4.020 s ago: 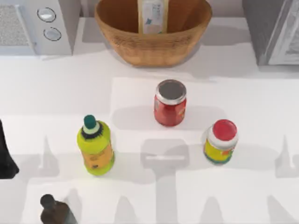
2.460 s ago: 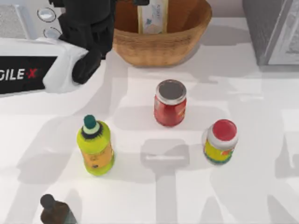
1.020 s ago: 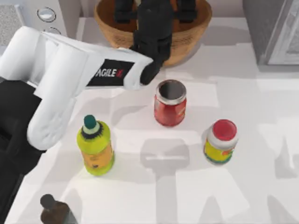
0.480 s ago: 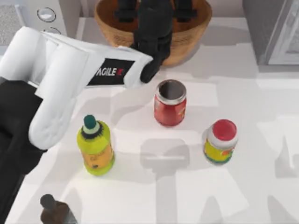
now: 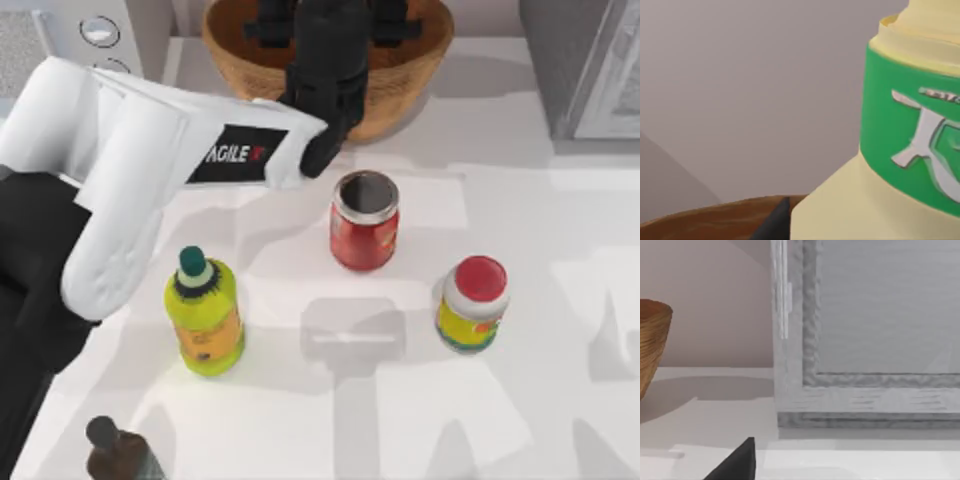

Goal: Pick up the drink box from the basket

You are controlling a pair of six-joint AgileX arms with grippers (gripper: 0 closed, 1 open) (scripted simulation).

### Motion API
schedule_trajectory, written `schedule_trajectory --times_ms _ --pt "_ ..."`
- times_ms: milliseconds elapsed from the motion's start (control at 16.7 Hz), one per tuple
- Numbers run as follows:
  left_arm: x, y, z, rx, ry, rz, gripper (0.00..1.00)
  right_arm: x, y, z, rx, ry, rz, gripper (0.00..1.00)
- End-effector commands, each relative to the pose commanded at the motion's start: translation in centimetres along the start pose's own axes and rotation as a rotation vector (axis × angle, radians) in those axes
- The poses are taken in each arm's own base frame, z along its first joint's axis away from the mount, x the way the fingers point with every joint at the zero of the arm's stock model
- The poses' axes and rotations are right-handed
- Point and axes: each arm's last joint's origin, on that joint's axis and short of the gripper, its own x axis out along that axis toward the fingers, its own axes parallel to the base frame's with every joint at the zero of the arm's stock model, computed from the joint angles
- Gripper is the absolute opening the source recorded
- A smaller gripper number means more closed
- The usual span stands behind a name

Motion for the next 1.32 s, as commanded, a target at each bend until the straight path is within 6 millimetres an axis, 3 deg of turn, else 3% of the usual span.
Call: schedule_trajectory --times_ms 120,540,780,900,1320 --pt "0.0 0.0 0.0 0.0 0.0 0.0 0.0 0.0 0.0 0.0 0.0 0.0 0.0 1.0" --pt "0.0 0.0 0.0 0.0 0.0 0.0 0.0 0.0 0.0 0.0 0.0 0.0 0.0 1.0" --pt "-0.2 -0.5 1.3 0.0 -0.002 -0.009 0.0 0.0 0.0 0.0 0.0 0.0 0.0 1.0" --pt "0.1 -0.6 3.1 -0.001 -0.003 -0.009 0.0 0.0 0.0 0.0 0.0 0.0 0.0 1.0" --pt "0.0 -0.6 12.5 -0.008 -0.009 -0.008 0.0 0.0 0.0 0.0 0.0 0.0 0.0 1.0"
